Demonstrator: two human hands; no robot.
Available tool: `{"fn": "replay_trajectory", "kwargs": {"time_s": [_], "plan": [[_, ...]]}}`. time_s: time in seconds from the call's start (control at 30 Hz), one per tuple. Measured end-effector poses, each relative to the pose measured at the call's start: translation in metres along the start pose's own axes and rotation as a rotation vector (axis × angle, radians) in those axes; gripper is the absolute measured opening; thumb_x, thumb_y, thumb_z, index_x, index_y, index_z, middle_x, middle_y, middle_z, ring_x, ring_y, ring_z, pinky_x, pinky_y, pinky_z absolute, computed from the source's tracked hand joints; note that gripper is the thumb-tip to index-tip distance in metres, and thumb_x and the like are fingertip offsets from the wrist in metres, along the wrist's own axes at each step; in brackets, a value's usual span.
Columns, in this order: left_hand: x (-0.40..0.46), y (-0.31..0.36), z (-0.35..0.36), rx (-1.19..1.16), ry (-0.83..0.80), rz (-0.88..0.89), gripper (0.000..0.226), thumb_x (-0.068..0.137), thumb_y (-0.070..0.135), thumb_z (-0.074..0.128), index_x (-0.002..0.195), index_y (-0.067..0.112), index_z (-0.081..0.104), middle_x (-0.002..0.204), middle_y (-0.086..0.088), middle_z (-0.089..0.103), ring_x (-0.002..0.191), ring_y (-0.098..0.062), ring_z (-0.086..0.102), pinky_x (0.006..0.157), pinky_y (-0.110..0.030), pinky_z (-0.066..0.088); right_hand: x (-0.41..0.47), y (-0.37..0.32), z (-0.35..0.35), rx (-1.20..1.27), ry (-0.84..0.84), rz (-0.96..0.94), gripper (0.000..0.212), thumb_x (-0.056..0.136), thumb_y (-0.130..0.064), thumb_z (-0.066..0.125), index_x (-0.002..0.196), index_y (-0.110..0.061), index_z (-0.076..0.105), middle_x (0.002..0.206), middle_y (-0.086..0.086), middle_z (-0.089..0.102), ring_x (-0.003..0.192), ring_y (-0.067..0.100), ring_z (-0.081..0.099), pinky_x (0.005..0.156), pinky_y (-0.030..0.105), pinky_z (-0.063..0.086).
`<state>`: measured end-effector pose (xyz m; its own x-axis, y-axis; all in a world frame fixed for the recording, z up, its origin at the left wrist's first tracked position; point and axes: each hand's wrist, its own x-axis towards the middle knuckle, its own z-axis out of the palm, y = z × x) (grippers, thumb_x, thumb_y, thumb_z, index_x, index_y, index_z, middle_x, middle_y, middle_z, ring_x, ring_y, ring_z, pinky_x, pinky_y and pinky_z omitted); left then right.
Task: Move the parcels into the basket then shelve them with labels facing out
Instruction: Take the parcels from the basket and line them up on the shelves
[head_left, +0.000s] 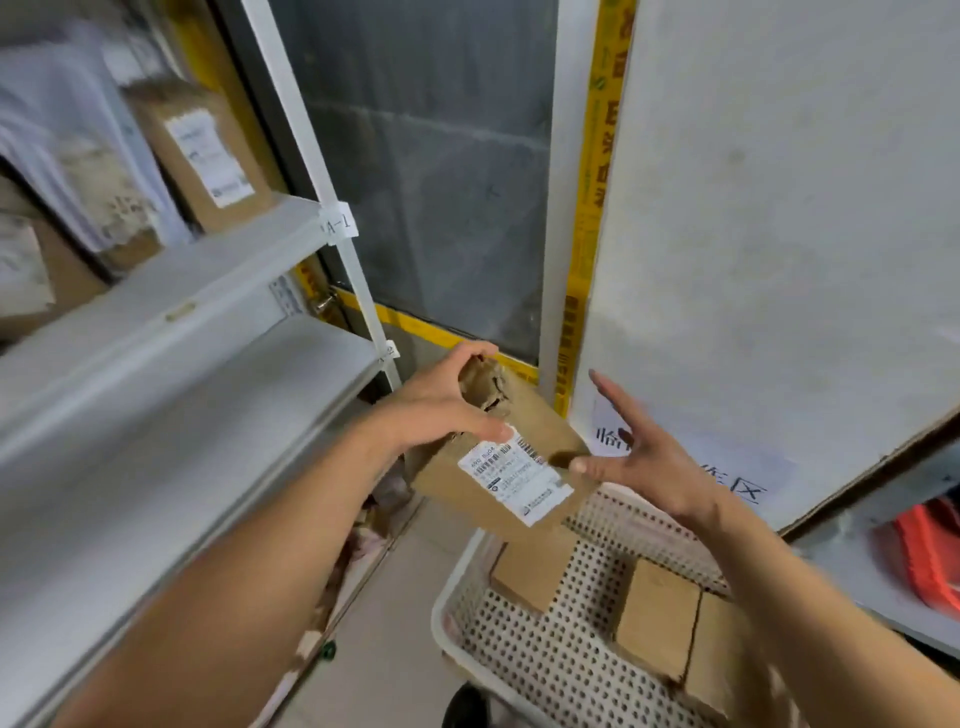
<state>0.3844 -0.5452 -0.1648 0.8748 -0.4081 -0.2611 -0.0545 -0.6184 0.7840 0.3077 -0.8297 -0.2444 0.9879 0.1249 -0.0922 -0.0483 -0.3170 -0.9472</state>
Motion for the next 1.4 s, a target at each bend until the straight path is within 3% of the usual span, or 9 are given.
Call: {"fn": "replay_trajectory", "kwargs": {"time_s": [0.17,0.27,0.43,0.53,0.6,0.77,0.93,1.1,1.4], "plan": [[-0.026,0.009,-0.03,-0.022,-0.079,-0.029,0.103,0.065,0.031,0.099,0.152,0.046,0.046,0.139,0.013,0.061,0.127,-0.006,0.061,0.108,-0.032,0.051,0.033,-0.032,0.027,0.134,-0.511,-0.01,0.101,0.078,-0.022,0.094,0.158,-0.047,0.039,0.161,-0.01,0.048,0.148,0.013,0.046,0.121,0.044,0.04],[-0.051,-0.001,-0.044,-0.115,0.138,-0.068,0.099,0.072,0.039,0.097,0.156,0.04,0.044,0.147,0.012,0.054,0.14,-0.011,0.051,0.113,-0.029,0.042,0.042,-0.04,0.059,0.411,-0.428,0.063,0.091,0.076,-0.011,0.093,0.153,-0.038,0.052,0.148,0.003,0.063,0.131,0.029,0.065,0.108,0.054,0.052],[-0.114,-0.043,-0.053,-0.136,0.779,-0.168,0.091,0.083,0.07,0.076,0.159,0.04,0.035,0.157,0.016,0.043,0.139,-0.01,0.047,0.114,-0.04,0.044,0.055,-0.066,0.123,0.604,-0.373,0.125,0.076,0.081,-0.009,0.082,0.148,-0.031,0.056,0.13,0.007,0.074,0.115,0.034,0.073,0.097,0.052,0.059],[-0.165,-0.081,-0.036,-0.386,0.821,-0.205,0.098,0.078,0.074,0.077,0.158,0.035,0.036,0.159,0.013,0.044,0.133,-0.014,0.057,0.112,-0.049,0.05,0.056,-0.087,0.165,0.681,-0.329,0.148,0.069,0.078,-0.014,0.082,0.14,-0.037,0.06,0.125,0.007,0.077,0.109,0.031,0.076,0.081,0.042,0.063],[-0.192,-0.099,-0.021,-0.564,0.736,-0.154,0.094,0.082,0.059,0.08,0.16,0.036,0.034,0.157,0.005,0.052,0.131,-0.017,0.063,0.11,-0.052,0.052,0.055,-0.101,0.197,0.702,-0.356,0.138,0.068,0.08,-0.018,0.081,0.142,-0.037,0.06,0.128,0.008,0.075,0.112,0.03,0.075,0.085,0.044,0.063],[-0.25,-0.134,-0.036,-0.546,0.892,-0.035,0.062,0.1,0.027,0.072,0.154,0.038,0.045,0.131,0.005,0.072,0.12,-0.018,0.071,0.105,-0.051,0.057,0.036,-0.144,0.275,0.572,-0.534,-0.035,0.057,0.1,-0.021,0.069,0.151,-0.04,0.053,0.136,0.002,0.072,0.126,0.026,0.069,0.098,0.046,0.059],[-0.325,-0.176,-0.082,-0.441,1.011,-0.047,0.068,0.101,0.031,0.072,0.158,0.041,0.038,0.134,0.008,0.071,0.125,-0.014,0.068,0.108,-0.049,0.055,0.035,-0.208,0.34,0.156,-0.774,-0.171,0.06,0.096,-0.055,0.069,0.147,-0.068,0.039,0.143,-0.023,0.063,0.136,0.009,0.058,0.12,0.052,0.043],[-0.393,-0.209,-0.124,-0.419,1.118,-0.015,0.069,0.101,0.031,0.071,0.158,0.043,0.036,0.137,0.006,0.07,0.129,-0.018,0.066,0.107,-0.052,0.055,0.035,-0.266,0.406,0.035,-0.974,-0.245,0.086,0.093,-0.033,0.08,0.155,-0.064,0.028,0.154,-0.023,0.054,0.141,0.006,0.054,0.12,0.052,0.043],[-0.496,-0.24,-0.195,-0.382,1.31,0.028,0.071,0.103,0.02,0.065,0.163,0.035,0.032,0.151,0.003,0.06,0.14,-0.023,0.057,0.111,-0.055,0.052,0.019,-0.337,0.539,0.075,-0.893,-0.465,0.083,0.093,-0.021,0.079,0.16,-0.044,0.037,0.14,-0.019,0.067,0.136,0.004,0.057,0.117,0.045,0.047]]}}
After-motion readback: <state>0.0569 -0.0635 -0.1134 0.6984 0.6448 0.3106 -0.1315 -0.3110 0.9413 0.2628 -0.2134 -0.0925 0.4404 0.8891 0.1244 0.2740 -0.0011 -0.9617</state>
